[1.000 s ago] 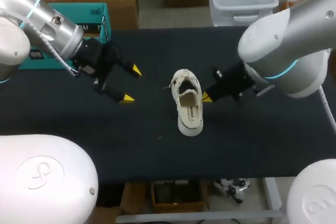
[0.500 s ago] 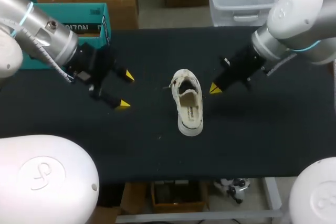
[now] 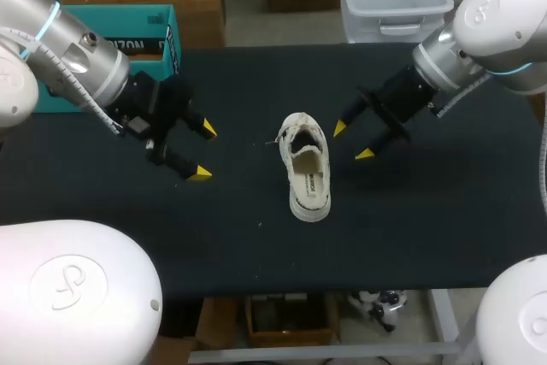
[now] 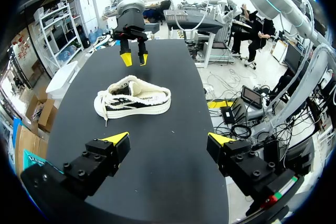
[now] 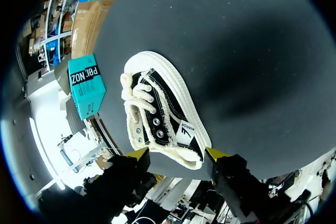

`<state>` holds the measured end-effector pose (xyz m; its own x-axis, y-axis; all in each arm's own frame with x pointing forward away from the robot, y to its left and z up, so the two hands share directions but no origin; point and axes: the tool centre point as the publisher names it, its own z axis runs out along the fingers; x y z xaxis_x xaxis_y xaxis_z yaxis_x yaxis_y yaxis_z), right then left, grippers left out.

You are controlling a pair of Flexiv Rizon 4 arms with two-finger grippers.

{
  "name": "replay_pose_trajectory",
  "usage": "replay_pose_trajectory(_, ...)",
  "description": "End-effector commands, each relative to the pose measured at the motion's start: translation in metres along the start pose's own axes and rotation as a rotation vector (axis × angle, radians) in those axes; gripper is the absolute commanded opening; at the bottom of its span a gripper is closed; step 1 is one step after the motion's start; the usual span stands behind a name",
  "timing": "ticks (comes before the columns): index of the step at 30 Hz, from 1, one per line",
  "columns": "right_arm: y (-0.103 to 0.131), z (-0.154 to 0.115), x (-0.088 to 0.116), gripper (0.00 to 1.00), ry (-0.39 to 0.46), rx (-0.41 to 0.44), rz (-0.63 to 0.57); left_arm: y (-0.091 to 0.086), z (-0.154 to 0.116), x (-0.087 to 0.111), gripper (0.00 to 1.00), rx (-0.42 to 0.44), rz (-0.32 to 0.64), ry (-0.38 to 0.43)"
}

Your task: Open the shoe tongue, take the insole out of the shoe, put the insole back into the shoe, and pack the shoe into the shoebox

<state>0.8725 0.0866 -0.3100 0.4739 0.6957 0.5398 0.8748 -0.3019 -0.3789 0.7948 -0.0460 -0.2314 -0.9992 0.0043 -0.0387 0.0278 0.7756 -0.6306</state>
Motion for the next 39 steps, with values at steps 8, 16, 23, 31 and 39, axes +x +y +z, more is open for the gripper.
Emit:
replay_pose_trajectory(8, 0.005, -0.011, -0.011, 1.00, -0.054, -0.117, -0.102, -0.007, 0.011, -0.002, 1.00, -0.003, -0.113, -0.089)
replay_pose_trajectory(16, 0.011, -0.026, -0.019, 1.00, -0.102, -0.150, -0.259, -0.011, 0.024, 0.013, 1.00, -0.079, -0.261, -0.165)
replay_pose_trajectory(23, 0.017, -0.032, -0.022, 1.00, -0.194, -0.153, -0.362, -0.006, 0.043, 0.024, 1.00, -0.098, -0.410, -0.217)
replay_pose_trajectory(31, 0.017, -0.033, -0.023, 1.00, -0.319, -0.070, -0.545, 0.000, 0.064, 0.018, 1.00, -0.039, -0.568, -0.211)
replay_pose_trajectory(39, 0.017, -0.033, -0.023, 1.00, -0.319, -0.070, -0.545, 0.000, 0.064, 0.018, 1.00, -0.039, -0.568, -0.211)
